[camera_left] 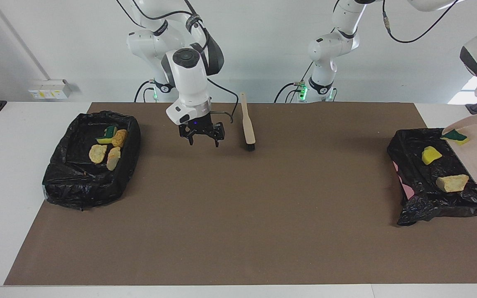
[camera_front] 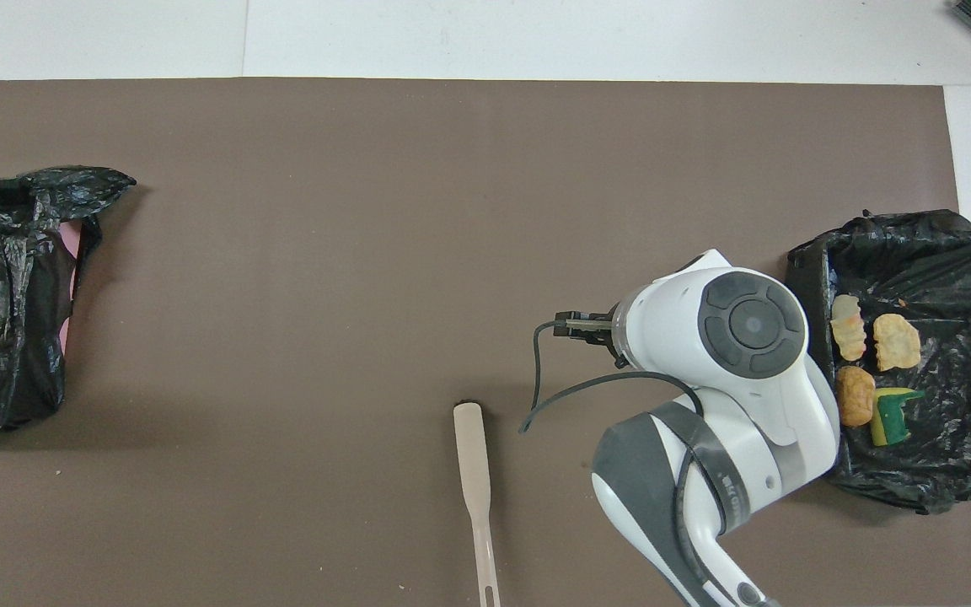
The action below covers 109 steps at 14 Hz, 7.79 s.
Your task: Sweep and dump trash in bin
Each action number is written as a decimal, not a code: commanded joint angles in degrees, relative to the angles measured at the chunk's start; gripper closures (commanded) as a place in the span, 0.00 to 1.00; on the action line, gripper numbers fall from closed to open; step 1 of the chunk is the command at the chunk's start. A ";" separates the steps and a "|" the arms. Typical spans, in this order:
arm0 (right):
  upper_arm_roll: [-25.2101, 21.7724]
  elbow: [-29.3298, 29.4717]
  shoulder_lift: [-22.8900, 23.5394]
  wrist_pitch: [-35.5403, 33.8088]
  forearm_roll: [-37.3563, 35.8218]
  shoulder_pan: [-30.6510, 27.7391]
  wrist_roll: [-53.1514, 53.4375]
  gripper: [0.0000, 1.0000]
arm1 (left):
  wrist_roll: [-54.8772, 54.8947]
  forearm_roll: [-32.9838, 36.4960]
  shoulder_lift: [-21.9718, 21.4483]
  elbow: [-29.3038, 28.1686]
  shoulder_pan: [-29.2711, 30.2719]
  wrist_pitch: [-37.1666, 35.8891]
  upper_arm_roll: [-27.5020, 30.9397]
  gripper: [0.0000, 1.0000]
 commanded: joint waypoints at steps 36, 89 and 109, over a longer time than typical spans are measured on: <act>-22.73 26.54 -8.75 -40.85 -1.47 -1.80 -28.81 0.00 | -109.02 -56.11 1.73 0.27 -37.10 -19.65 -13.14 1.00; -22.91 21.62 -10.68 -37.16 1.08 -2.94 -32.59 0.00 | -90.40 -55.85 -3.96 11.35 -30.16 -31.24 3.45 0.00; -22.91 20.74 -11.12 -36.99 1.08 -3.38 -32.76 0.00 | -88.38 -56.37 -4.75 11.44 -29.74 -35.55 2.77 0.00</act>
